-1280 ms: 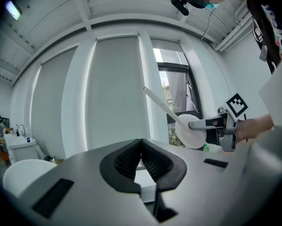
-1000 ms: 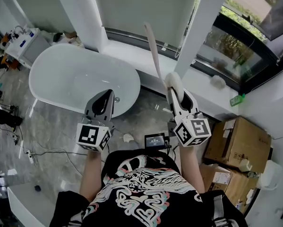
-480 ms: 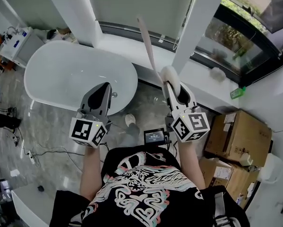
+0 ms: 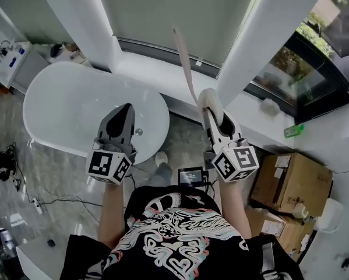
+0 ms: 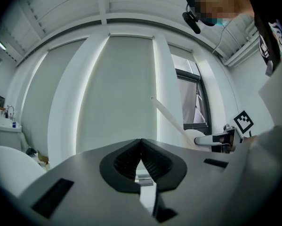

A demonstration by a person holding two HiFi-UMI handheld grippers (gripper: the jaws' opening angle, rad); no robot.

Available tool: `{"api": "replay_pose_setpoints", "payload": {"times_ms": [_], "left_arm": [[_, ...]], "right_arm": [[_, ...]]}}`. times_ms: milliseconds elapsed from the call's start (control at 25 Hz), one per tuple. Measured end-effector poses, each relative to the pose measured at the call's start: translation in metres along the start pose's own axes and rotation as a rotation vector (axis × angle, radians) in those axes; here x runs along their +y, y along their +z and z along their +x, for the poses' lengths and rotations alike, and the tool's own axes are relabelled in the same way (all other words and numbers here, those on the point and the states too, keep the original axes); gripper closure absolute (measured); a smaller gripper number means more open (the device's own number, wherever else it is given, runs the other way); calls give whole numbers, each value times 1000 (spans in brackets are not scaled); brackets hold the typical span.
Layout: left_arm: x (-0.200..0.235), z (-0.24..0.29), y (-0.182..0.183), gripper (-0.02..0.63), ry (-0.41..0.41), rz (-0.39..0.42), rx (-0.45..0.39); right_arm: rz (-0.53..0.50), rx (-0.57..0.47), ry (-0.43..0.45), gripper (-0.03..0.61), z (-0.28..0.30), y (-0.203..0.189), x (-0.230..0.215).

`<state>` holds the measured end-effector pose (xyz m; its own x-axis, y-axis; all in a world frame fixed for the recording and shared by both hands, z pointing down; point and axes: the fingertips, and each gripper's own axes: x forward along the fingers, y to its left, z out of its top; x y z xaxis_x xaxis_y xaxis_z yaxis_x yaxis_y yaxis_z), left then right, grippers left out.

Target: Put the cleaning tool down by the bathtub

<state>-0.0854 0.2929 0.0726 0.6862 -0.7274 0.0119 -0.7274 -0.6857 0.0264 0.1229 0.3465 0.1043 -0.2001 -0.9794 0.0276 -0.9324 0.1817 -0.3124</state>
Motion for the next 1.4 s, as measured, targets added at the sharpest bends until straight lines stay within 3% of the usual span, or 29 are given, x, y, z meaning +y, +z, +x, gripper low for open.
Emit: {"api": "replay_pose_setpoints", "payload": {"times_ms": [360, 680, 960, 1120, 1400], "left_arm": [[83, 90, 3, 598, -9, 18, 6], [143, 139, 5, 598, -18, 36, 22], [165, 167, -4, 598, -16, 65, 51], [171, 179, 4, 598, 8, 31, 12], [210, 203, 5, 598, 72, 67, 28]], "right_arm": [[13, 5, -5, 448, 110, 11, -15], [48, -8, 11, 448, 185, 16, -14], [40, 16, 12, 448, 216, 10, -23], [35, 15, 39, 448, 231, 12, -24], [23, 32, 79, 448, 279, 14, -32]]}}
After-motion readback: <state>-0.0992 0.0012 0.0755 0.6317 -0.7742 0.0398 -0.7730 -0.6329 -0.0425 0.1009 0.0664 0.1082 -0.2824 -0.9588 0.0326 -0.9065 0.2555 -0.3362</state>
